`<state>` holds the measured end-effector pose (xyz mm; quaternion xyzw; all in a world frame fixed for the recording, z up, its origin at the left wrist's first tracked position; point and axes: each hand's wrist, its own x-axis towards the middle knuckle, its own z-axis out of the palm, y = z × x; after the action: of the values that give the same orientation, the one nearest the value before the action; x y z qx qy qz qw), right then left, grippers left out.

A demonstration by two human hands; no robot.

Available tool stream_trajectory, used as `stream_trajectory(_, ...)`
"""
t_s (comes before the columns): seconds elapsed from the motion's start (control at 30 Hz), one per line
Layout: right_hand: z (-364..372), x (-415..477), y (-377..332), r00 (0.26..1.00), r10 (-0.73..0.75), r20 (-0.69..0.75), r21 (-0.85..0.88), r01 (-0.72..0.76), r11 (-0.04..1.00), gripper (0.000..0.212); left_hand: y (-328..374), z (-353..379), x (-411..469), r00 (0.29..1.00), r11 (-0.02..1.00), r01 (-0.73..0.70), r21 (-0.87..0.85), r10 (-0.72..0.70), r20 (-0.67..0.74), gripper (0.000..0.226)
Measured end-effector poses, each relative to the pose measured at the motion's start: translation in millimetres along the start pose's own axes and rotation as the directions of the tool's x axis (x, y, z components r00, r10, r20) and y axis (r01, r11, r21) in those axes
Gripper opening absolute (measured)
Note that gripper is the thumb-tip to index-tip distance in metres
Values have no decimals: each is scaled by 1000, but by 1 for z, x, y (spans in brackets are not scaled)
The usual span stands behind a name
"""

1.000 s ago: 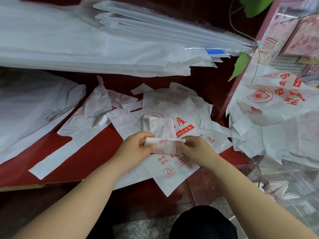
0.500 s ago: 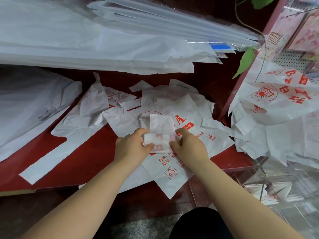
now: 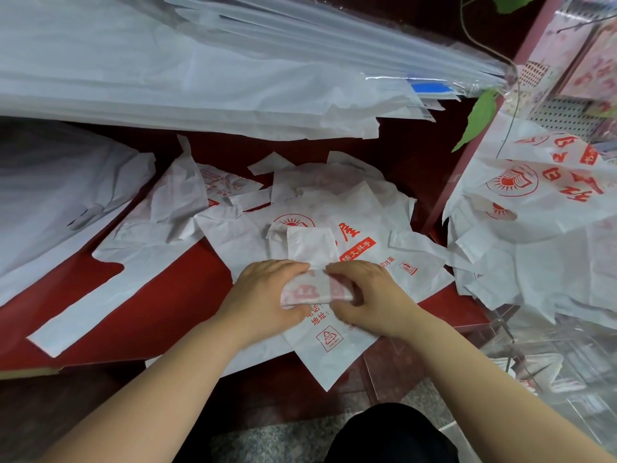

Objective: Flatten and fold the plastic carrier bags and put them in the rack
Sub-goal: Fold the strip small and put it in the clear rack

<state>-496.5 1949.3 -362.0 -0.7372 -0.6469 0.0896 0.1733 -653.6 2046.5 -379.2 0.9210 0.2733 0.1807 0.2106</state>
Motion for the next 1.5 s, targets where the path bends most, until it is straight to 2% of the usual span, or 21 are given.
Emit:
stream_trajectory(0.13,-1,0,-4,998,26,-55,91,-21,996,52,0,-1,-5,995,989,72,-127,-81,-66,47)
stream_trajectory(0.23,-4,-4,-5,988,139,-65,230,-121,966,28,-2,-5,-5,967,908,186,-375,-237,-93,33)
stream_trajectory(0.33,-4,-1,-7,963,265,-46,382,-228,895,23,-4,-5,-1,933,811,224,-540,-339,-121,32)
stream_trajectory(0.43,0,8,-11,924,375,-72,414,-315,854,24,-2,-5,4,903,770,257,-584,-406,-138,37)
stream_trajectory(0.53,6,16,-16,886,450,-113,376,-381,845,34,-2,-3,10,872,801,318,-508,-457,-176,49)
stream_trajectory(0.6,7,20,-18,874,464,-141,309,-406,860,38,-2,-3,12,864,846,365,-390,-464,-198,52)
stream_trajectory(0.7,9,25,-21,874,464,-148,158,-442,883,37,-1,-3,13,868,894,434,-109,-447,-214,54)
stream_trajectory(0.8,13,30,-21,868,462,-180,-1,-470,883,43,-1,-1,15,884,871,456,184,-419,-205,59)
stream_trajectory(0.9,11,34,-20,879,449,-158,-47,-461,886,53,-1,3,15,902,871,425,246,-384,-199,64)
stream_trajectory(1.0,6,39,-19,890,449,-75,1,-450,893,59,-1,3,14,912,908,391,150,-361,-195,64)
stream_trajectory(1.07,3,41,-18,884,467,-19,105,-462,880,59,0,0,14,910,924,381,33,-368,-194,63)
stream_trajectory(1.13,1,42,-17,880,474,29,191,-470,862,56,-1,-2,12,903,931,352,-98,-366,-225,58)
stream_trajectory(1.2,-1,39,-16,898,436,52,181,-438,881,47,-2,-2,11,894,930,285,-233,-345,-285,52)
stream_trajectory(1.27,-1,37,-16,914,402,59,182,-406,896,37,-5,-2,10,880,901,248,-356,-363,-307,51)
stream_trajectory(1.4,0,25,-19,950,310,-36,325,-282,903,12,-8,-5,9,900,788,228,-572,-394,-184,52)
stream_trajectory(1.5,2,12,-20,958,278,-66,362,-237,901,8,-3,-13,4,928,763,216,-609,-354,-116,32)
